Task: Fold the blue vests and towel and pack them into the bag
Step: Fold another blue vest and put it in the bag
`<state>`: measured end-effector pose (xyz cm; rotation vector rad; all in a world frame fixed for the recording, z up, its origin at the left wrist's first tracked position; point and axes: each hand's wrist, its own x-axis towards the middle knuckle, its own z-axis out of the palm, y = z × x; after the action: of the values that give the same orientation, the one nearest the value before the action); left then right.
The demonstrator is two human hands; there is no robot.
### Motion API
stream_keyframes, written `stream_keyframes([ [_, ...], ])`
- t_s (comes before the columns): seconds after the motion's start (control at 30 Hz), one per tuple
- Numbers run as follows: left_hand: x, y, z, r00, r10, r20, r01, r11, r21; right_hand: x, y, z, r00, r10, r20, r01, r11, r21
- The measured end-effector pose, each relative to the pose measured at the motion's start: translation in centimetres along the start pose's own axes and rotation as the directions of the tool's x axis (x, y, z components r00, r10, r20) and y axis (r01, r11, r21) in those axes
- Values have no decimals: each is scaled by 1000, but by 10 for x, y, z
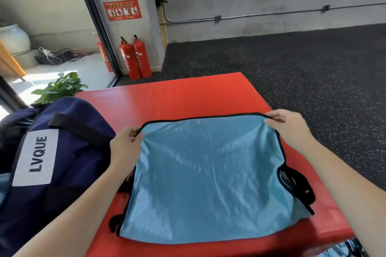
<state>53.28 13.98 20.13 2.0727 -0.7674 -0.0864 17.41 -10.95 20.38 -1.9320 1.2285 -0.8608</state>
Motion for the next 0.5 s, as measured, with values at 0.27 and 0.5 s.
stream_keyframes([
  [0.27, 13, -29, 24, 982, 43, 184, -80, 976, 201, 8, 22, 26, 987, 107, 119, -72, 960, -269],
  [0.5, -14, -11, 24, 958, 188, 216, -267, 863, 430, -18, 13, 2, 973, 168, 158, -120, 954, -275],
])
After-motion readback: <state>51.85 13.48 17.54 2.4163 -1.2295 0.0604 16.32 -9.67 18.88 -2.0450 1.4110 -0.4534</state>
